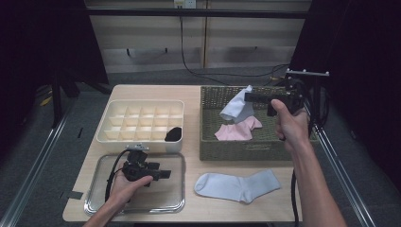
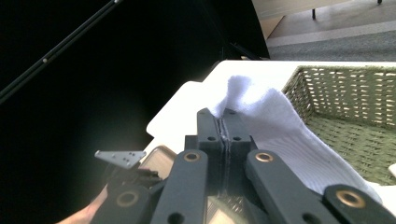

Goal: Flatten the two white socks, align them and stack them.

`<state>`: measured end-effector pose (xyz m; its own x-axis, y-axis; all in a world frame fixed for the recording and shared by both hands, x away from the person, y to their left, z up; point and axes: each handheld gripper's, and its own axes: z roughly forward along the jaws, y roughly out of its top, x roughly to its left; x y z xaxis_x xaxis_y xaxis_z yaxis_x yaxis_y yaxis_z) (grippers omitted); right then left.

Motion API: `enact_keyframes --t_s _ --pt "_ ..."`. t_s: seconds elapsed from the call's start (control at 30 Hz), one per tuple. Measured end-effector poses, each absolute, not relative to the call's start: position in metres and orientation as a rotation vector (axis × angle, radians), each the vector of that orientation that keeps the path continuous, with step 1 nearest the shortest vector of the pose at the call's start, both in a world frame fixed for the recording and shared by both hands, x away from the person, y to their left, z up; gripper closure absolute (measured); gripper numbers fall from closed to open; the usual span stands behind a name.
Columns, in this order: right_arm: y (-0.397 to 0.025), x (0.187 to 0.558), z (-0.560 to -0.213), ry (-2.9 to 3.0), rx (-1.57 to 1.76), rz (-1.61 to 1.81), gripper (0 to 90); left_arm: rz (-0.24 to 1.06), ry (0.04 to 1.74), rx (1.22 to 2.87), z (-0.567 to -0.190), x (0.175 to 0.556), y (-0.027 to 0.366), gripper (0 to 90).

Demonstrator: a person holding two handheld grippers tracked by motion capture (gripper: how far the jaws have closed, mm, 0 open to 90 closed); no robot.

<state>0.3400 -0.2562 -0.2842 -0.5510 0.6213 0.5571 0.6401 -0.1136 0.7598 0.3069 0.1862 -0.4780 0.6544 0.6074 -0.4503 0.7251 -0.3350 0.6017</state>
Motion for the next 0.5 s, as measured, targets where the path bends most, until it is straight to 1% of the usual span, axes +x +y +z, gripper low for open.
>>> enact_keyframes --t_s 0.3,0.5 --pt "-0.250 0.315 -0.280 -2.092 -1.402 -1.834 88.4 -0.182 1.036 2.060 -0.479 0.308 0.186 27.6" --pt "-0.247 0.297 -0.283 -2.088 -1.347 -1.860 88.3 -0.190 1.035 2.060 -0.479 0.308 0.185 27.6"
